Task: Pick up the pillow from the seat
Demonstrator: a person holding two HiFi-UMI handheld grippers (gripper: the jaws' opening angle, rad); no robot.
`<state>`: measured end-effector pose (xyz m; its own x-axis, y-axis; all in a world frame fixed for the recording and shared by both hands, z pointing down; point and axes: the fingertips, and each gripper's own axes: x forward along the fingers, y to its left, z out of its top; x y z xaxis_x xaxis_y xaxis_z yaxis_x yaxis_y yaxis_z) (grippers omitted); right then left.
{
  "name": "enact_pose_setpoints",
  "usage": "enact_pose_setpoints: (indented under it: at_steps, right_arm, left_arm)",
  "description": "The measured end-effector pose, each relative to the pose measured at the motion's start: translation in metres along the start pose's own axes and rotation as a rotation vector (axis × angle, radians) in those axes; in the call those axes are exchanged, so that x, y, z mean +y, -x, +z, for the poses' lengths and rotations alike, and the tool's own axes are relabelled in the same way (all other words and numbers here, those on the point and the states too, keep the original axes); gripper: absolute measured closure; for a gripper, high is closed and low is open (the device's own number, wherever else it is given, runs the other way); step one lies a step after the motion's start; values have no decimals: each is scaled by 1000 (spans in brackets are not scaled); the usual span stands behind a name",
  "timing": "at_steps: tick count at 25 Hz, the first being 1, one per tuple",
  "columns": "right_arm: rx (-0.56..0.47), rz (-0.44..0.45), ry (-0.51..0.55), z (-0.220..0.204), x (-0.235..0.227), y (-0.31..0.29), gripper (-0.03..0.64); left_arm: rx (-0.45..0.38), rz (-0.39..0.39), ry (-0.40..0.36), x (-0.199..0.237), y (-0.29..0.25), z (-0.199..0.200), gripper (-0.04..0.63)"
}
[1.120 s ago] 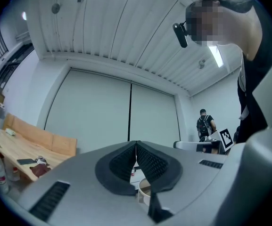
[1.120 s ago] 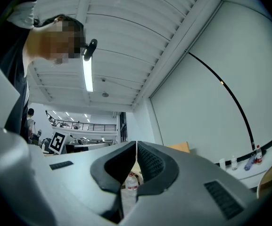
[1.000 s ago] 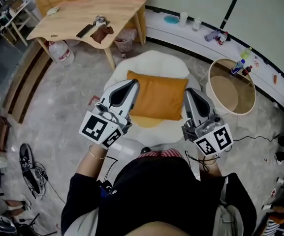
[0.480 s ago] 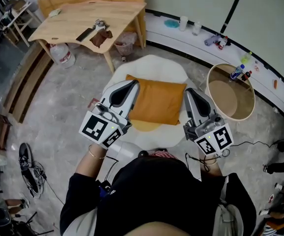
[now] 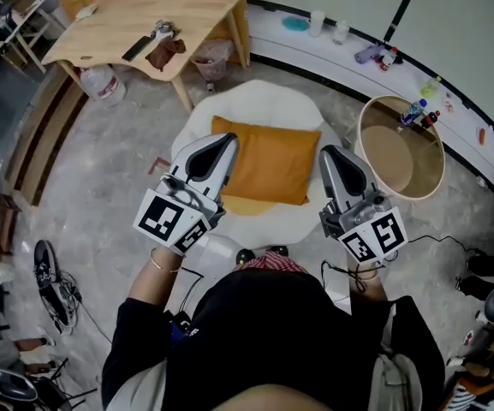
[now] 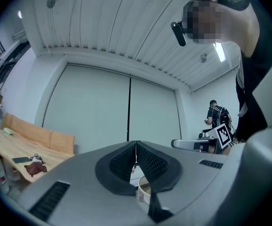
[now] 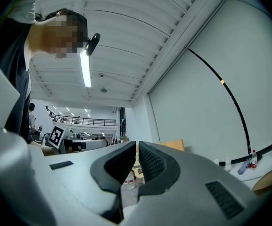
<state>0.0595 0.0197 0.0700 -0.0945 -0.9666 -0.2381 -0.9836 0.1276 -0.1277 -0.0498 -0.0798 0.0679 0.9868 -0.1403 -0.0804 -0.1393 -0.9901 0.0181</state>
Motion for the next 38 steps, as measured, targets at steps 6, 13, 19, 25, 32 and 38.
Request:
enact_pose_setpoints:
  at_steps: [6,13,19,25,32,38]
  right_arm:
    - [15,-31,4,-6,-25,6,595]
    - [25,-21,-13,-19,-44,15,595]
    - [51,-33,-14,-28,-56,15,595]
    - [71,-58,-13,-39,-62,7,595]
    - [71,-145,-14,-52,-66,-6,594]
    - [88,-168,-30,-67,-60,-16,594]
  left_arm:
    - [20,5,16,-2,-16,-11,585]
    - [29,26,21,-6,-33,-24,584]
    - [31,48,36,-3,-31,-35,584]
    - [23,49,76,16,-32,-41,584]
    - [63,34,97,46,-27,-56,584]
    - [54,-16,134,58,-30,-63,584]
